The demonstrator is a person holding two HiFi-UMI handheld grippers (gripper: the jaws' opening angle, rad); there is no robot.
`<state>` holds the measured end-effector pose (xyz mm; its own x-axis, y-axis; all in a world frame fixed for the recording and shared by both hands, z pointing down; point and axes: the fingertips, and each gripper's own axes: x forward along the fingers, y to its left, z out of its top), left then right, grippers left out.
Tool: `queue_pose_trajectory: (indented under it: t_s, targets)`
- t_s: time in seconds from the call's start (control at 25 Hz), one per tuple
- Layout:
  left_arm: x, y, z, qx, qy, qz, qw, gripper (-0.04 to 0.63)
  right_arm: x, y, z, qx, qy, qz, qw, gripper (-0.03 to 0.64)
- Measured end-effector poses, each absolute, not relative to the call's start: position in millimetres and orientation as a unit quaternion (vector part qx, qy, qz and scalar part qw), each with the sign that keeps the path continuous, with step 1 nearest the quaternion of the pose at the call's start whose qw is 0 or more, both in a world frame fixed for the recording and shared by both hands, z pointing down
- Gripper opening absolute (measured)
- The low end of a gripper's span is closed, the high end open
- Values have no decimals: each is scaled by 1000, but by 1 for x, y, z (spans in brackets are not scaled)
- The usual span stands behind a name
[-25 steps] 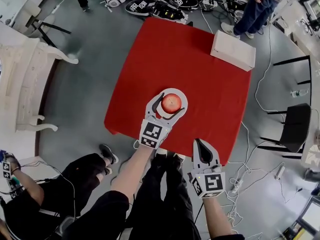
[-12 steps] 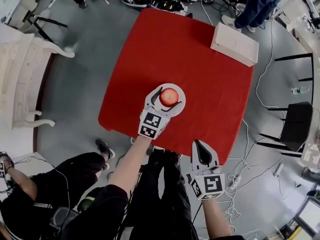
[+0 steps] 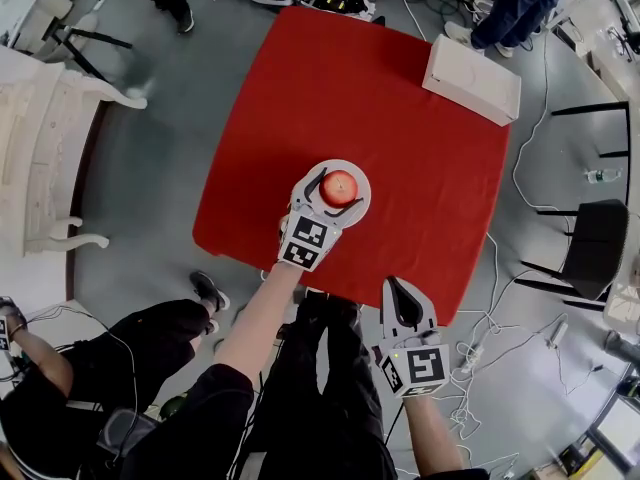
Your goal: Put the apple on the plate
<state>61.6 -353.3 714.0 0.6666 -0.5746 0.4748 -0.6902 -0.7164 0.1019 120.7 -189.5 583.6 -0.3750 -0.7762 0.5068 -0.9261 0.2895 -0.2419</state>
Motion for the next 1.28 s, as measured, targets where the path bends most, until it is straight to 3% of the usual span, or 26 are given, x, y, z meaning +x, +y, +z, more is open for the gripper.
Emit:
queue_pose_trajectory:
  t_s: [0.28, 0.76, 1.28]
  targets:
    - [62, -346, 723, 892, -338, 262, 148, 394, 120, -188, 583, 537, -791, 256, 145, 11]
    - [49, -329, 712, 897, -339, 241, 148, 396, 116, -186, 579, 539, -791, 252, 144, 11]
    - [12, -283, 591, 906, -382, 147, 107, 391, 87, -184, 516, 541, -808, 201, 118, 12]
